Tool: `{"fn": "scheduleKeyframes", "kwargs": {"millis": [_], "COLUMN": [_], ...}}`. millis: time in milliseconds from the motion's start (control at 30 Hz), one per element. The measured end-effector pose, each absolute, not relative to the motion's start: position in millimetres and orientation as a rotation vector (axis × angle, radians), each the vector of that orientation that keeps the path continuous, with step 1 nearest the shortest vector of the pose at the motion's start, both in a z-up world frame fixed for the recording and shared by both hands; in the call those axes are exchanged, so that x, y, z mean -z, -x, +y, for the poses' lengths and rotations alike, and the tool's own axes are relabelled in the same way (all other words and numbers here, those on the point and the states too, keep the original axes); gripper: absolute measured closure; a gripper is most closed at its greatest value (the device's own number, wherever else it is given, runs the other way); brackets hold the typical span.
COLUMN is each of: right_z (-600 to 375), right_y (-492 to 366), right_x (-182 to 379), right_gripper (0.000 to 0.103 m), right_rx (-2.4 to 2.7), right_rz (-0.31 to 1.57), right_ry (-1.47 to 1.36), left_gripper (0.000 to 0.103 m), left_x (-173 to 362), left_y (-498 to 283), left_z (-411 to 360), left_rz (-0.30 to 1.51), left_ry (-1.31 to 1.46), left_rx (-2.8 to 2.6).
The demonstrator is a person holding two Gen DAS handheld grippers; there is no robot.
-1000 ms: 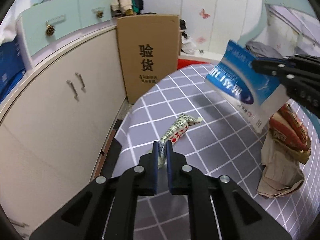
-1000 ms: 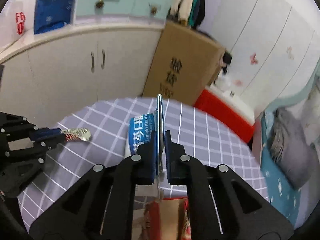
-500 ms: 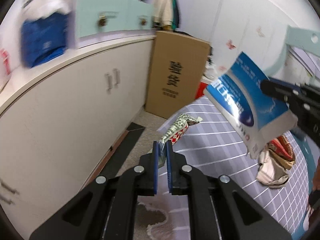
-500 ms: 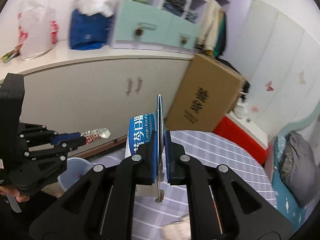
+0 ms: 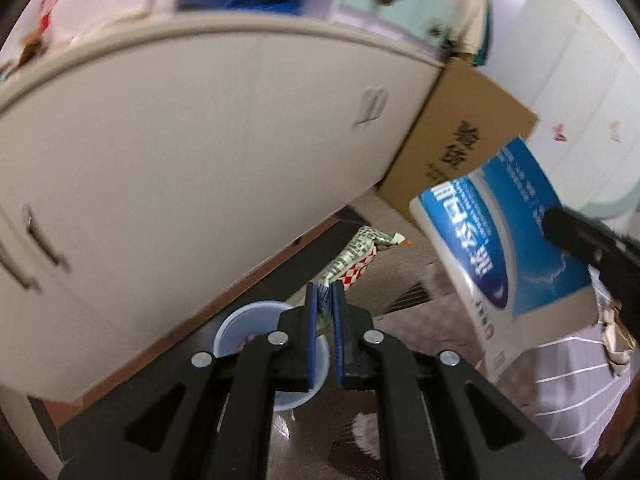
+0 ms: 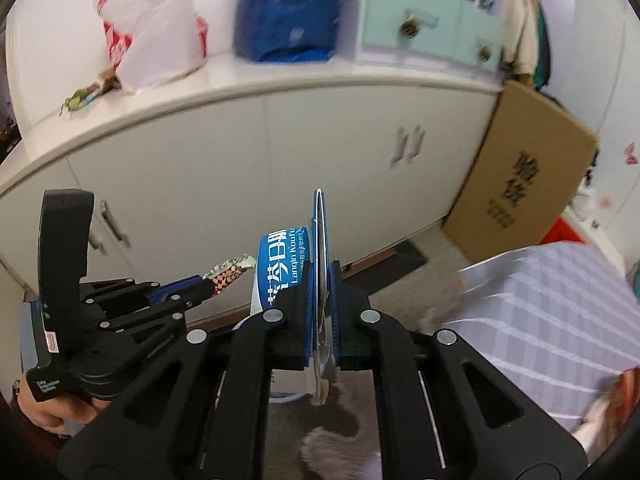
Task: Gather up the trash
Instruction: 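Carry the blue box and silver wrapper over the wastebasket with both tools, then open the right tool to drop the blue box while the left tool holds the wrapper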
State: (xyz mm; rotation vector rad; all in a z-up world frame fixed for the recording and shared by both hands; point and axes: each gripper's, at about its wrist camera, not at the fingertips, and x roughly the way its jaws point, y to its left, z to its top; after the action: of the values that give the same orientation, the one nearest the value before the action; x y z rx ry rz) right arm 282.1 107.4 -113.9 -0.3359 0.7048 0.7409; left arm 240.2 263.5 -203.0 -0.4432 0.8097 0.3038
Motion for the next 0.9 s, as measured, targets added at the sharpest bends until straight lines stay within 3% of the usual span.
{"fn": "scheduleKeyframes", "kwargs": {"millis": [533,733,767,833,867,900], "right_z": [182,195,197,196,194,192], "right_y": [-292,-299,-300,-302,-302,-302], "right_x": [259,282,286,292,294,295], "right_gripper": [0.095,0.087,0.084,0.066,0.049,0.048], "right_rx": [-0.727,-0.74,-0.739,-0.733,-0.723,-0.715], "right_rz": [0.95,0.994,1.005,1.017,1.014,1.006], "right_ry": [0.364,0.328,0.328,0.318,0.311,0.31], "left_gripper": [0.096,0.096,0.096,0.096,0.096,0.096], "left_x": [324,343,344,346,347,349], "left_y": [-242,-245,-245,-245,-246,-246], "left_z": [327,338,339,339,340,340], "left_rz": [0.99,1.014,1.017,1.022,1.024,1.026], "left_ry": [0.563,0.571,0.569,0.568,0.569,0.57], "left_rx": [-0.404,-0.431,-0.433,-0.436,-0.435,-0.434]}}
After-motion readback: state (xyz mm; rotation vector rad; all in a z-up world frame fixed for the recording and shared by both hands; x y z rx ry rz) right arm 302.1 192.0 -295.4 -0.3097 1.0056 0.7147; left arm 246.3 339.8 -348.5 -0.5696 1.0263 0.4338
